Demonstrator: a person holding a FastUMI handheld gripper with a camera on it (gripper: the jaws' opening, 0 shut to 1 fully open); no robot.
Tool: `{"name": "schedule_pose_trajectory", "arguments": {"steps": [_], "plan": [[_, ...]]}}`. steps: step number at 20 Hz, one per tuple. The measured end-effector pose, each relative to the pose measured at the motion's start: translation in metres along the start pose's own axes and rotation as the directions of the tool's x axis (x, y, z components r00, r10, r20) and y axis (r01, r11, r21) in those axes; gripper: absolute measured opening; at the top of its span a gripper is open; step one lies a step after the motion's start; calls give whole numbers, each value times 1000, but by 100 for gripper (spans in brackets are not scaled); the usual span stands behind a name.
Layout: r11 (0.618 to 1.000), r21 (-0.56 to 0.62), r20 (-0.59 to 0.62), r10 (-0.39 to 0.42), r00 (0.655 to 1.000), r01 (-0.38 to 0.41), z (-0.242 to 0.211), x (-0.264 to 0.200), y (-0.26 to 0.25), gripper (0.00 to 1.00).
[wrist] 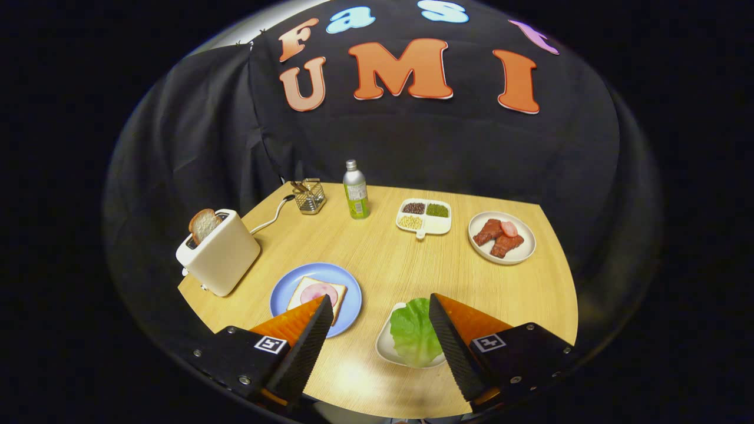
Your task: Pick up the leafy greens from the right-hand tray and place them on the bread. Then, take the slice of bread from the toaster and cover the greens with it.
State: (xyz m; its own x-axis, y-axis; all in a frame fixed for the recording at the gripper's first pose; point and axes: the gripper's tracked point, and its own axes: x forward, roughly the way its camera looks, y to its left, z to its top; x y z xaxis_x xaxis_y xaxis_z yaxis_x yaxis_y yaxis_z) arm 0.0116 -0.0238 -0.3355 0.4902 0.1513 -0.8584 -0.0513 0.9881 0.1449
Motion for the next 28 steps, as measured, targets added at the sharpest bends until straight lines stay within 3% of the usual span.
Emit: {"name": "schedule_pose_trajectory", "arguments": {"steps": [6,14,28], "plan": [[997,72,-165,-4,986,16,-37,33,-20,96],[993,99,-343,-22,939,60,-91,71,-39,93],[989,78,-470,-78,879,130,-133,110,-61,90]]}}
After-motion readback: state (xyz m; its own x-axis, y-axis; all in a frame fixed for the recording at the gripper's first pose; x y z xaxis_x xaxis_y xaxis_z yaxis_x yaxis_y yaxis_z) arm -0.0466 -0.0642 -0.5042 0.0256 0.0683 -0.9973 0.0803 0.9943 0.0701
